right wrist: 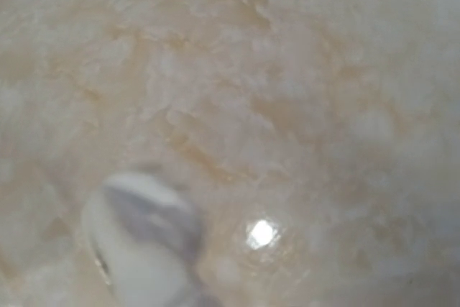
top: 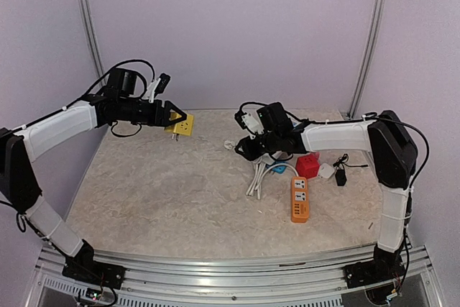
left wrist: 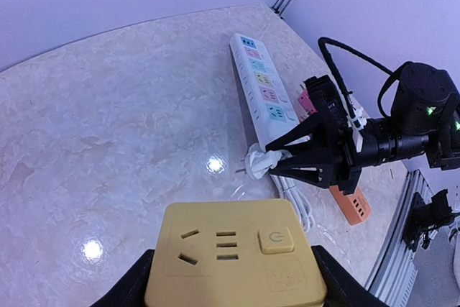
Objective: Pull the plug off the socket
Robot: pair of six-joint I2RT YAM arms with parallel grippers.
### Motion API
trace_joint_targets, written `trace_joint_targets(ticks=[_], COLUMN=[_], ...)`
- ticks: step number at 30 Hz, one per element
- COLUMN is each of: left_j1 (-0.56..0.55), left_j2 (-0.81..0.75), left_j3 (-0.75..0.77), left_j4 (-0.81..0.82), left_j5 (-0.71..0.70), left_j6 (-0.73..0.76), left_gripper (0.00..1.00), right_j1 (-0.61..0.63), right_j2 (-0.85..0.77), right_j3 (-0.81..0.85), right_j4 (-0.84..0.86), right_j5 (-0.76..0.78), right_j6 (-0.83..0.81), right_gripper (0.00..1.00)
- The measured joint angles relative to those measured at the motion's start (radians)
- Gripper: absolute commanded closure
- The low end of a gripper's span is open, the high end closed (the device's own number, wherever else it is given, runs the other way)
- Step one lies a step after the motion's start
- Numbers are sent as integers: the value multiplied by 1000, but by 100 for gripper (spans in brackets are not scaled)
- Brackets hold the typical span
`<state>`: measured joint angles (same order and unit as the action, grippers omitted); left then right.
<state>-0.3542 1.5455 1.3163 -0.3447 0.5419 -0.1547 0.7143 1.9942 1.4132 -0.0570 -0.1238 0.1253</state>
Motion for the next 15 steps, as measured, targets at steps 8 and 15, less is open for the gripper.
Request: trace_joint_targets(ticks=[8, 15], left_j1=[0, 0], left_j2=[60, 67], left_j3=[1, 4], left_j4=[-20, -31], left_j5=[8, 7], left_j6=[-23, -44], left_gripper=[95, 90], right_j1=[-2, -2], right_j2=[27, 8], right_j3=[0, -12], right_j4=[2, 19], right_j5=[-27, -39], right_j6=[27, 28], right_gripper=[34, 10])
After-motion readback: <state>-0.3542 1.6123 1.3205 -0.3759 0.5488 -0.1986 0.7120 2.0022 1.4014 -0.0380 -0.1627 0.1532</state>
